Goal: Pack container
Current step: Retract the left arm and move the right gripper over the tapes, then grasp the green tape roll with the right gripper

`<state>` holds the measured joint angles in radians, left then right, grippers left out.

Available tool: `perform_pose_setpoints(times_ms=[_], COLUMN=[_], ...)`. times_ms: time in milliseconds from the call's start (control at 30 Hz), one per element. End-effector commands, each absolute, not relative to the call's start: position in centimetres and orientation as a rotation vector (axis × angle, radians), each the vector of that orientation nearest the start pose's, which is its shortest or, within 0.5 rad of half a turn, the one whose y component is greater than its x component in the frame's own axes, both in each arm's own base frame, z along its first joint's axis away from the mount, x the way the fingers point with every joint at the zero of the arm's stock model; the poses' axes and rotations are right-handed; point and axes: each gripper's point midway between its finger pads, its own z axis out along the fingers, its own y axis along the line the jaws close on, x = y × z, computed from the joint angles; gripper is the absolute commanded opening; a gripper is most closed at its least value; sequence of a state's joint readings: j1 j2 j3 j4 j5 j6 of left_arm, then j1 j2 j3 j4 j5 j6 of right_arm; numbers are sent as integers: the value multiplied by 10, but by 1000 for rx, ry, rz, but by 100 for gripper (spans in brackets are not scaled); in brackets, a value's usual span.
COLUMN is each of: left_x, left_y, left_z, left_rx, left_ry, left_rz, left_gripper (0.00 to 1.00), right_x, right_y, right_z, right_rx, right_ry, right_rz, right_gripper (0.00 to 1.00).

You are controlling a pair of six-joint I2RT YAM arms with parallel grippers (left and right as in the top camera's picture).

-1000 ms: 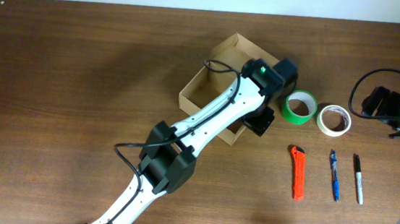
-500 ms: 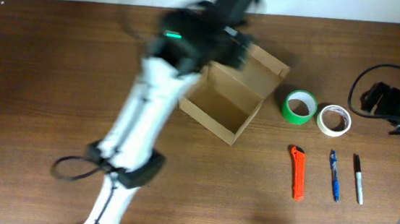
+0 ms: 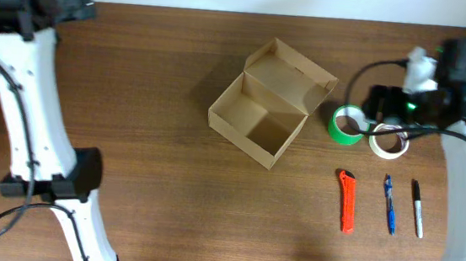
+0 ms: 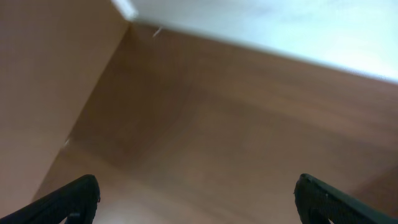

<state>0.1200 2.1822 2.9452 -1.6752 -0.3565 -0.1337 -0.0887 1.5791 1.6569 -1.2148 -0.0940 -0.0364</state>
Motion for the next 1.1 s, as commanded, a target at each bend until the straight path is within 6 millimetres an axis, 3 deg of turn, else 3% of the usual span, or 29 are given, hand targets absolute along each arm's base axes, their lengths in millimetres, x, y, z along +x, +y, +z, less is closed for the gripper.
perform_pose_setpoints(times_ms=[0, 133, 267, 500, 600, 700, 933, 1067], left_x=[436, 436, 436, 410, 403, 399, 398, 398], left_y=[153, 194, 222, 232, 229, 228, 227, 227], left_z=[324, 281, 242, 183, 169, 162, 160, 160], left_rx=[-540, -647, -723, -778, -779, -779, -779, -779], left_ry=[2505, 2577, 2622, 2800, 2848, 2874, 2879, 2879], left_rz=[503, 541, 562, 574, 574, 574, 574, 573], left_gripper=[100, 100, 100, 100, 100, 100, 100, 100], right_x=[375, 384, 396, 414, 416, 413, 413, 415], right_y=[-18, -20, -30, -49, -61, -68, -67, -65], right_z=[231, 194, 156, 107, 93, 79, 54, 46], right_rx=[88, 210, 345, 529, 604, 650, 679, 680], right_ry=[2746, 2865, 2929, 2968, 2977, 3004, 3053, 3058], right_rz=[-37, -23, -13, 37, 35, 32, 38, 54], right_gripper=[97, 80, 79, 79, 76, 67, 57, 56])
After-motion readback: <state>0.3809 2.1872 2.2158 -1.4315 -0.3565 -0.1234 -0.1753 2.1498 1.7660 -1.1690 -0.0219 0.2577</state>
